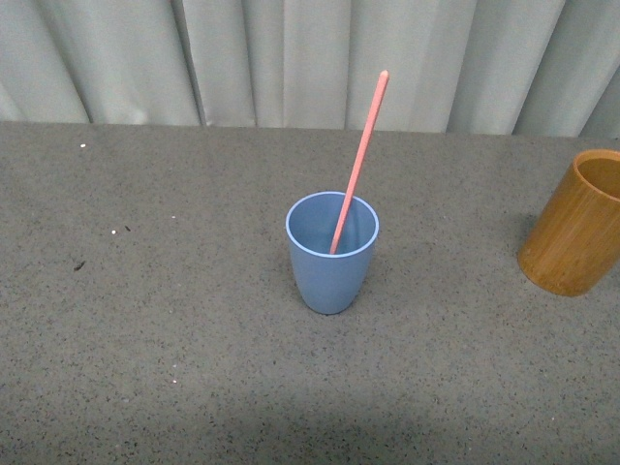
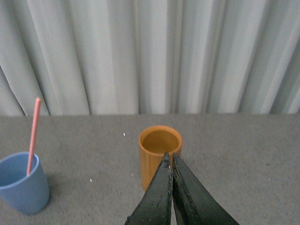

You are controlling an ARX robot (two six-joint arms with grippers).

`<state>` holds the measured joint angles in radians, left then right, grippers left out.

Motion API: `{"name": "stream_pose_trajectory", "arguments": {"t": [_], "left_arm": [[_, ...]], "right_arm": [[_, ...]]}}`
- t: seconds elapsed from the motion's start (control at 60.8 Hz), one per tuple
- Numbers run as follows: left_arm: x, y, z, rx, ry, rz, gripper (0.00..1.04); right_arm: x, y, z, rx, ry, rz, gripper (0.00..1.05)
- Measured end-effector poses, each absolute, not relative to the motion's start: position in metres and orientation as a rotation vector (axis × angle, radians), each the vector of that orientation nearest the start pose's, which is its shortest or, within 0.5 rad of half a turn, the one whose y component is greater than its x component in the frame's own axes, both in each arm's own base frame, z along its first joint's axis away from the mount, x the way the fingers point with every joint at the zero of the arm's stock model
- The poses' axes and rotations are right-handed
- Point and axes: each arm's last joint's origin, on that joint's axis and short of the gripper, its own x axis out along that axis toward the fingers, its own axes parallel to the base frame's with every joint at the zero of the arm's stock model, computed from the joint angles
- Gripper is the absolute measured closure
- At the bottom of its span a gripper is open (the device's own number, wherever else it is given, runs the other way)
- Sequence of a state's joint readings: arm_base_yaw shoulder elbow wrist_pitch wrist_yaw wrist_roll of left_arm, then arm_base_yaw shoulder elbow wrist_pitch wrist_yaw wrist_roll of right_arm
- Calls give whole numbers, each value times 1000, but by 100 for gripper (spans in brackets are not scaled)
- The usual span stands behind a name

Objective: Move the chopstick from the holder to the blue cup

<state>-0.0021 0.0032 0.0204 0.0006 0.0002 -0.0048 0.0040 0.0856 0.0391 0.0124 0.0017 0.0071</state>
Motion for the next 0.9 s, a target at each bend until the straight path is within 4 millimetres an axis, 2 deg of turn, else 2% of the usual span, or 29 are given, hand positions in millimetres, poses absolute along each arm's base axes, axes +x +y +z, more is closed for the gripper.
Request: {"name": "stream_pose_trajectory", "arguments": {"t": [0.132,0.527,0.559,0.724,0.905], "left_arm": [[97,0,170,-5,-18,1,7],[97,0,170,-5,-18,-1,7],[97,0,170,-5,-18,-1,7],[97,0,170,-5,-18,-2,7],[97,0,170,-5,-18,-2,7]], "right_arm": [[98,0,165,4,1,5,104],[98,0,166,2,-5,4,103],[100,0,168,2,-24,4,99],[108,0,168,2,-8,1,62],[108,0,168,2,-10,3,30]]}}
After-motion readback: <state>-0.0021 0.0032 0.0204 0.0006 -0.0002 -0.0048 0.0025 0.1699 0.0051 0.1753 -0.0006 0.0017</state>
